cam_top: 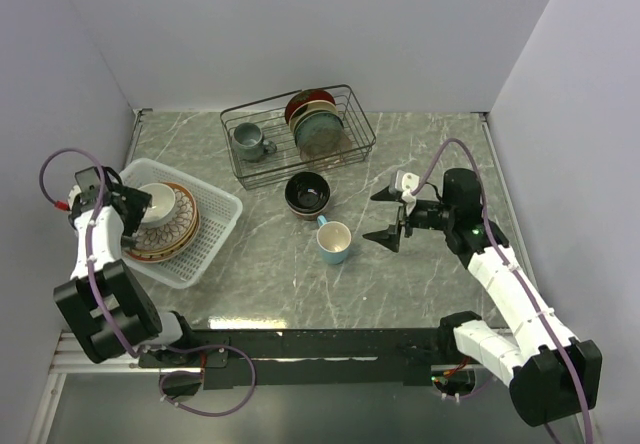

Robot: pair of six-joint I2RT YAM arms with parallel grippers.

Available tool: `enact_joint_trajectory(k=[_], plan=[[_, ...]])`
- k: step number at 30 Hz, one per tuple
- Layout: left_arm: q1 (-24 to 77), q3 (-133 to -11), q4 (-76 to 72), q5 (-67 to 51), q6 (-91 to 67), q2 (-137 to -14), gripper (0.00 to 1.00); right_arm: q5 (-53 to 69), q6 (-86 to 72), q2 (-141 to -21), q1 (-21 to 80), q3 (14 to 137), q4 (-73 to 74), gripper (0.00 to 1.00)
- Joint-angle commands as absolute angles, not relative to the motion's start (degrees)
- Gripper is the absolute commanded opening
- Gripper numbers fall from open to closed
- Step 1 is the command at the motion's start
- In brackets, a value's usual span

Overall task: Place the mixed dishes into the plastic bin
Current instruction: Place the bowl in the plastic bin, then pick up the bowl from the center of the board.

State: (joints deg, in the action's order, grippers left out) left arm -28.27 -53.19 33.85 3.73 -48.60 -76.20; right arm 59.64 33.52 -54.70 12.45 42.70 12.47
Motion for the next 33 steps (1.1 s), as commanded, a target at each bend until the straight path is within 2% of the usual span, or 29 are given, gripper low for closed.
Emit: enact_joint_trajectory(k=[1, 8, 18, 24, 33], plan=[[-28.56, -57.04, 35.77, 4.13, -47.55, -71.37, 0.99, 60.73, 35.15, -52.91, 11.43, 42.28, 11.69, 1.0], [-28.48, -57.75, 37.44, 0.8, -47.02, -63.3, 0.99, 59.94, 37.0, -51.51, 9.58, 42.36, 13.09, 1.0], [-26.02, -57.48, 34.28, -12.91, -42.72, -55.82, 0.99, 60.64, 37.35, -51.42, 6.6, 42.36, 13.54, 1.0], [-19.26, -55.64, 29.19, -20.74, -41.84, -53.09, 0.99, 60.56, 37.7, -51.59, 5.28, 42.28, 13.8, 1.0], [-1.33, -56.07, 25.23, -19.42, -42.89, -55.01, 0.99, 60.29, 39.55, -52.03, 4.4, 42.63, 15.38, 1.0]])
